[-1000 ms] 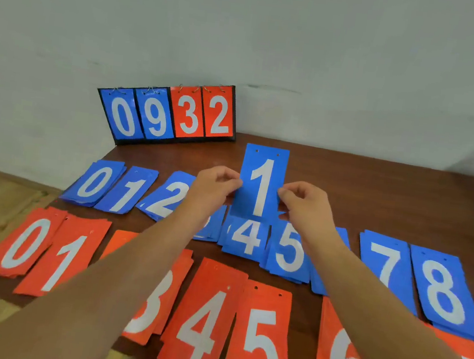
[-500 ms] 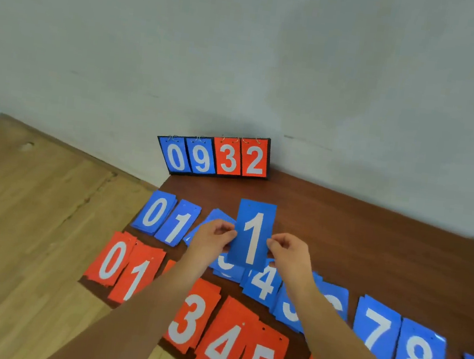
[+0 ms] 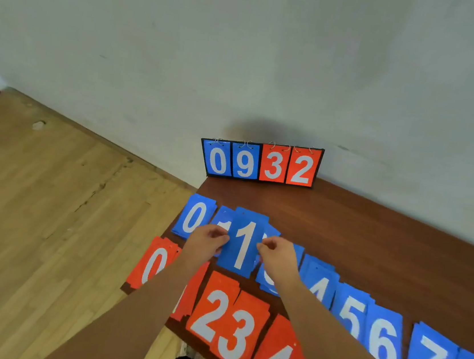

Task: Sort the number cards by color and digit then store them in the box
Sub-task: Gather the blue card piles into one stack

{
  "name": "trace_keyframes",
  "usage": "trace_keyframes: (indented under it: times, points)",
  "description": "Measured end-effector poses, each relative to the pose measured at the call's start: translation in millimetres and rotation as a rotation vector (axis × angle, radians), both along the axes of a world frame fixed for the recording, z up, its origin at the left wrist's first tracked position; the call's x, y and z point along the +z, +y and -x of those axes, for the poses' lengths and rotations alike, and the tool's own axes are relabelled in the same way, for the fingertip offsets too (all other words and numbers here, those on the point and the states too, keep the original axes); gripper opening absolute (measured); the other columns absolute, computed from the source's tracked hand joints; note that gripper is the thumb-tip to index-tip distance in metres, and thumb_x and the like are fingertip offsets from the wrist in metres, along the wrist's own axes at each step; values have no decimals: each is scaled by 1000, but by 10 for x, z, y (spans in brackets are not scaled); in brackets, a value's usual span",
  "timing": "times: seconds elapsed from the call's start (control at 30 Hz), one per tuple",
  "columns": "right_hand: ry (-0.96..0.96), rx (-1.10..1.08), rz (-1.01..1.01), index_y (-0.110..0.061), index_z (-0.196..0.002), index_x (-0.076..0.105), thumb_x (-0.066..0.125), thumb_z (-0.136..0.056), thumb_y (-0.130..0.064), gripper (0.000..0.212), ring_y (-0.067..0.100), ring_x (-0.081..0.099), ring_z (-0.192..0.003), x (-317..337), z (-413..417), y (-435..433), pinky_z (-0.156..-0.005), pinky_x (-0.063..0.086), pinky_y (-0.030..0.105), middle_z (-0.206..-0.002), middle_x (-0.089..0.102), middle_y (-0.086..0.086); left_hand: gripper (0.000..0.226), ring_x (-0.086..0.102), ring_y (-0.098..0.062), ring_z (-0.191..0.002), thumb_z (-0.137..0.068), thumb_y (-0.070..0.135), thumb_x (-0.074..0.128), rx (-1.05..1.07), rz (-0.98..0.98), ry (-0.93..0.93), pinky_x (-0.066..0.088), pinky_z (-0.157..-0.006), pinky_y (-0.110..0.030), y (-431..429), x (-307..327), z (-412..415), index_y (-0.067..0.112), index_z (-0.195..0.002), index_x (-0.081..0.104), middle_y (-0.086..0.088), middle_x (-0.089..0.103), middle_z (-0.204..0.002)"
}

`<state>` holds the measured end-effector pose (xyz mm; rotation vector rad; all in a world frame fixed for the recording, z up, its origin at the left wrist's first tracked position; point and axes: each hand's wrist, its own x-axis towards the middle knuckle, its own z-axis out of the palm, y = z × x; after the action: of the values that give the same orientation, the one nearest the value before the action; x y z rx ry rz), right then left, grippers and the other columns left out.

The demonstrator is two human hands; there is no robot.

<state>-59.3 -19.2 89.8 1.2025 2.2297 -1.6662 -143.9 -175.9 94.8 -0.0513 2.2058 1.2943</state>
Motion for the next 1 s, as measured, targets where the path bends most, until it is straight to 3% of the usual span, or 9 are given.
trace_keyframes:
  times: [0.07, 0.17, 0.33, 0.43, 0.53, 0.67, 0.8, 1.0]
  points:
    - [-34, -32, -34, -1, -81, 65, 65, -86, -13, 13, 25, 65, -70, -144, 248, -168, -69, 52, 39, -76, 67, 14, 12, 67, -23, -86, -90, 10, 69, -74, 52, 26, 58, -81, -40, -131, -169, 303, 21, -84, 67, -1, 69, -84]
    - [-88, -71, -75, -12, -82, 63, 66, -87, -13, 5, 21, 63, -79, -332, 621, -394, -62, 44, 25, -79, 65, 3, 7, 65, -21, -88, -87, 13, 71, -191, 163, 109, 49, -75, -26, -275, -447, 749, 18, -91, 68, -1, 66, -84]
    - [-199, -105, -158, -10, -95, 67, 62, -89, -14, 8, 26, 64, -96, -663, 1107, -619, -74, 43, 28, -96, 69, 7, 24, 64, -18, -107, -94, 17, 63, -355, 308, 171, 35, -78, -11, -326, -745, 1228, 10, -116, 68, -5, 70, -113]
    - [-266, -131, -192, -11, -100, 63, 57, -93, -16, 10, 25, 62, -94, -802, 1212, -700, -69, 41, 28, -101, 68, 8, 32, 62, -19, -112, -97, 16, 55, -446, 337, 211, 37, -83, -15, -338, -871, 1307, 9, -127, 64, -6, 67, -122]
    - [-331, -110, -267, -13, -105, 61, 53, -96, -20, 14, 25, 63, -93, -894, 1238, -770, -67, 48, 32, -101, 67, 7, 32, 61, -15, -102, -97, 12, 52, -551, 350, 270, 38, -82, -15, -368, -949, 1326, 7, -126, 65, -6, 63, -115]
    - [-391, -60, -355, -11, -106, 59, 55, -96, -24, 17, 25, 62, -96, -954, 1267, -841, -71, 52, 36, -105, 64, 8, 27, 58, -16, -109, -95, 13, 59, -478, 334, 299, 42, -90, -19, -408, -1010, 1436, 12, -122, 64, -5, 56, -125]
    - [-311, -105, -434, -11, -109, 57, 57, -94, -28, 23, 24, 57, -101, -914, 1334, -836, -74, 50, 35, -113, 54, 7, 28, 55, -14, -105, -94, 21, 64, -368, 383, 271, 45, -81, -21, -513, -1082, 1635, 16, -121, 59, -4, 53, -125]
    - [-124, 300, -533, -14, -136, 46, 66, -90, -35, 54, 23, 40, -127, -941, 1749, -789, -105, 41, 34, -135, 42, 5, 65, 42, -26, -126, -82, 33, 78, -399, 477, 191, 42, -99, -35, -610, -1202, 1902, 11, -134, 47, -9, 43, -133]
